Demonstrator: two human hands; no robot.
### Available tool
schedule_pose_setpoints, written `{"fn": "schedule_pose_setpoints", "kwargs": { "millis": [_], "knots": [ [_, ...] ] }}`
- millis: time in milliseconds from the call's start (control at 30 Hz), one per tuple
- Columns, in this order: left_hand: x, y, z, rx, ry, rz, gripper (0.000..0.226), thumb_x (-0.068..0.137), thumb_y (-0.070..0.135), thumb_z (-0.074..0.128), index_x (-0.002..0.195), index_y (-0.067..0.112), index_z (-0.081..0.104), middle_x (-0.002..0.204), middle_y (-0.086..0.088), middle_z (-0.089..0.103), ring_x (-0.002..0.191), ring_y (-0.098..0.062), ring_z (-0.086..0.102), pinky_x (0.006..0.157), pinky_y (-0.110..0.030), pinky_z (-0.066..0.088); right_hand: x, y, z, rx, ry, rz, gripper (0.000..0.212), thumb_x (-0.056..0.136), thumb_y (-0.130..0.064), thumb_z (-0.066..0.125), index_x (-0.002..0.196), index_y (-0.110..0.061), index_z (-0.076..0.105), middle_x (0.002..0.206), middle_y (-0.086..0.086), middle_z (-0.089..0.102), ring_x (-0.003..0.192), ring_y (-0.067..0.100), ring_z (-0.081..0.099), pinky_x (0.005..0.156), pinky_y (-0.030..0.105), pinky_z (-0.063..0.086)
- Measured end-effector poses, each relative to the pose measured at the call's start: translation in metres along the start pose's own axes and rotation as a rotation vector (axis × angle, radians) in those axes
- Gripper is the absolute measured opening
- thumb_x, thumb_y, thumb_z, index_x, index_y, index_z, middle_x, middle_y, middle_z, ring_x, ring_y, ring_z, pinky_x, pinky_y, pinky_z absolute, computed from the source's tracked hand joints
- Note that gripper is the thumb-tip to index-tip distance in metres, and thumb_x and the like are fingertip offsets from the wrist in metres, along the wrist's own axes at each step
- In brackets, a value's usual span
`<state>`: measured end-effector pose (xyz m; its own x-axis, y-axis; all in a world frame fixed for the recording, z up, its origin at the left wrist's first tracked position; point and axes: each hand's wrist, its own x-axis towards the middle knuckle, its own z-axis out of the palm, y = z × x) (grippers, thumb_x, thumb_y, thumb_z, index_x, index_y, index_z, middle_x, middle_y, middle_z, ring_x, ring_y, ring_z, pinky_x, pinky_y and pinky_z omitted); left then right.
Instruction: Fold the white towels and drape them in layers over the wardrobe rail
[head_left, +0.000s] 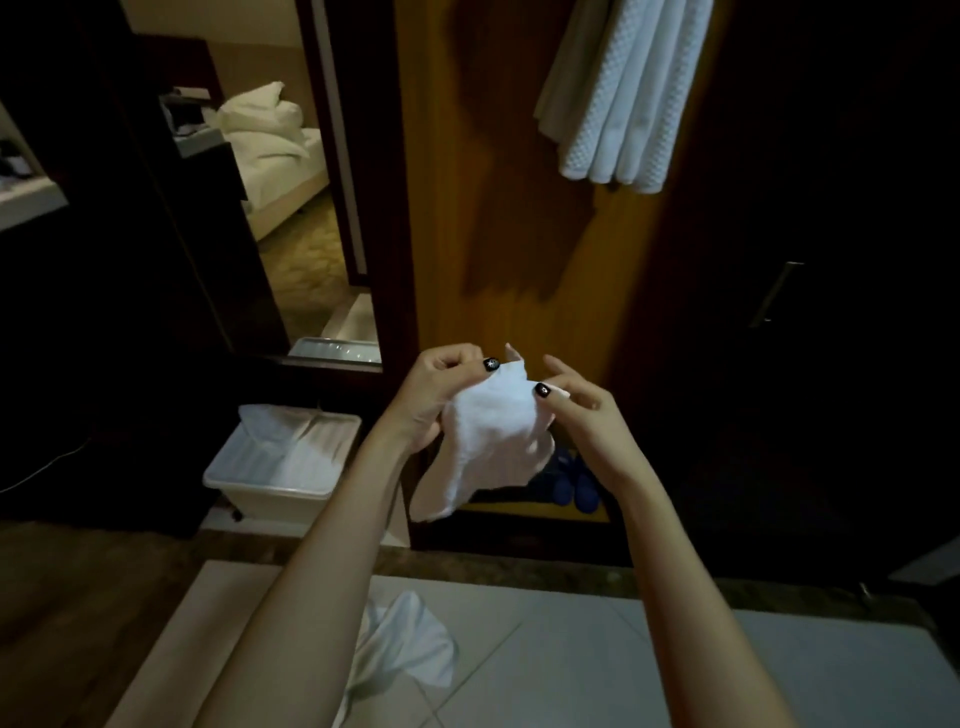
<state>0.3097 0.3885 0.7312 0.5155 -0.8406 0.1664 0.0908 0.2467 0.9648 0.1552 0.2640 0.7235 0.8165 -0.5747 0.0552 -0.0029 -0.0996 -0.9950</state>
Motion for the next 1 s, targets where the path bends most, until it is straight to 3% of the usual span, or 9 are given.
{"fn": "schedule_pose_setpoints", "kwargs": {
  "millis": [200, 333, 467, 533, 600, 767, 833, 900, 1000],
  "knots": [
    [-0.026, 0.006, 0.029, -0.031, -0.096, -0.044, 0.037, 0.069, 0.020, 0.072, 0.048, 0.019, 0.041, 0.062, 0.000, 0.034, 0.059, -0.009, 0.033, 0.057, -0.021, 0.030, -0.034, -0.003, -0.016, 0.260, -0.111, 0.043, 0.010, 0.086, -0.017, 0.066, 0.081, -0.009, 0.070, 0.134, -0.005, 0.059, 0.127, 0.017, 0.054, 0.097, 0.034, 0.050],
    [-0.036, 0.005, 0.042, -0.024, -0.088, -0.026, 0.040, 0.073, 0.012, 0.069, 0.047, 0.022, 0.040, 0.061, 0.001, 0.033, 0.056, -0.008, 0.030, 0.055, -0.020, 0.026, -0.051, 0.002, -0.018, 0.296, -0.137, 0.059, 0.015, 0.087, -0.018, 0.067, 0.072, -0.015, 0.067, 0.115, 0.009, 0.069, 0.103, 0.029, 0.064, 0.084, 0.038, 0.048],
    [-0.048, 0.003, 0.043, 0.041, -0.054, 0.008, 0.044, 0.077, 0.004, 0.063, 0.046, 0.021, 0.037, 0.056, 0.005, 0.031, 0.052, -0.006, 0.027, 0.051, -0.016, 0.027, -0.065, -0.001, -0.024, 0.158, -0.133, 0.063, 0.015, 0.089, -0.018, 0.066, 0.076, -0.011, 0.070, 0.077, 0.004, 0.066, 0.075, 0.021, 0.058, 0.067, 0.026, 0.043],
    [-0.054, 0.004, 0.043, 0.104, -0.041, 0.036, 0.043, 0.075, 0.014, 0.068, 0.047, 0.018, 0.036, 0.057, 0.002, 0.031, 0.054, -0.007, 0.028, 0.052, -0.017, 0.027, -0.069, -0.004, -0.023, 0.074, -0.112, 0.048, 0.019, 0.094, -0.011, 0.060, 0.078, -0.003, 0.066, 0.060, -0.004, 0.063, 0.056, 0.007, 0.056, 0.054, 0.014, 0.039],
    [-0.058, 0.004, 0.040, 0.249, 0.007, 0.068, 0.044, 0.075, 0.025, 0.071, 0.050, 0.014, 0.036, 0.058, 0.000, 0.030, 0.056, -0.008, 0.029, 0.054, -0.020, 0.026, -0.070, -0.007, -0.021, 0.012, -0.045, 0.025, 0.021, 0.094, -0.009, 0.060, 0.076, 0.001, 0.064, 0.050, -0.008, 0.060, 0.045, 0.000, 0.053, 0.049, 0.012, 0.039],
    [-0.068, 0.002, 0.019, 0.580, 0.113, 0.070, 0.033, 0.076, 0.039, 0.074, 0.064, 0.013, 0.059, 0.069, -0.002, 0.052, 0.067, -0.019, 0.049, 0.066, -0.036, 0.040, -0.069, -0.008, -0.024, -0.116, 0.143, -0.038, 0.018, 0.086, -0.016, 0.072, 0.071, -0.008, 0.067, 0.059, -0.004, 0.065, 0.060, 0.012, 0.064, 0.060, 0.028, 0.049],
    [-0.072, 0.002, 0.018, 0.673, 0.103, 0.025, 0.019, 0.081, 0.031, 0.074, 0.072, 0.016, 0.065, 0.080, -0.006, 0.060, 0.079, -0.025, 0.057, 0.073, -0.039, 0.045, -0.069, -0.007, -0.021, -0.176, 0.217, -0.066, 0.019, 0.085, -0.018, 0.074, 0.069, -0.015, 0.065, 0.066, -0.004, 0.067, 0.069, 0.014, 0.066, 0.062, 0.030, 0.052],
    [-0.073, 0.002, 0.020, 0.747, 0.110, 0.014, 0.011, 0.085, 0.022, 0.072, 0.075, 0.017, 0.068, 0.084, -0.005, 0.061, 0.083, -0.021, 0.058, 0.074, -0.031, 0.045, -0.069, -0.007, -0.018, -0.234, 0.259, -0.083, 0.020, 0.086, -0.021, 0.074, 0.069, -0.016, 0.063, 0.070, -0.005, 0.066, 0.076, 0.019, 0.066, 0.066, 0.035, 0.052],
    [-0.074, 0.001, 0.021, 0.776, 0.118, 0.041, 0.011, 0.085, 0.018, 0.071, 0.075, 0.015, 0.067, 0.083, -0.003, 0.059, 0.078, -0.017, 0.056, 0.068, -0.021, 0.040, -0.070, -0.005, -0.019, -0.288, 0.266, -0.057, 0.019, 0.087, -0.022, 0.072, 0.072, -0.016, 0.062, 0.072, -0.009, 0.064, 0.076, 0.013, 0.064, 0.064, 0.030, 0.051]
  ]
}}
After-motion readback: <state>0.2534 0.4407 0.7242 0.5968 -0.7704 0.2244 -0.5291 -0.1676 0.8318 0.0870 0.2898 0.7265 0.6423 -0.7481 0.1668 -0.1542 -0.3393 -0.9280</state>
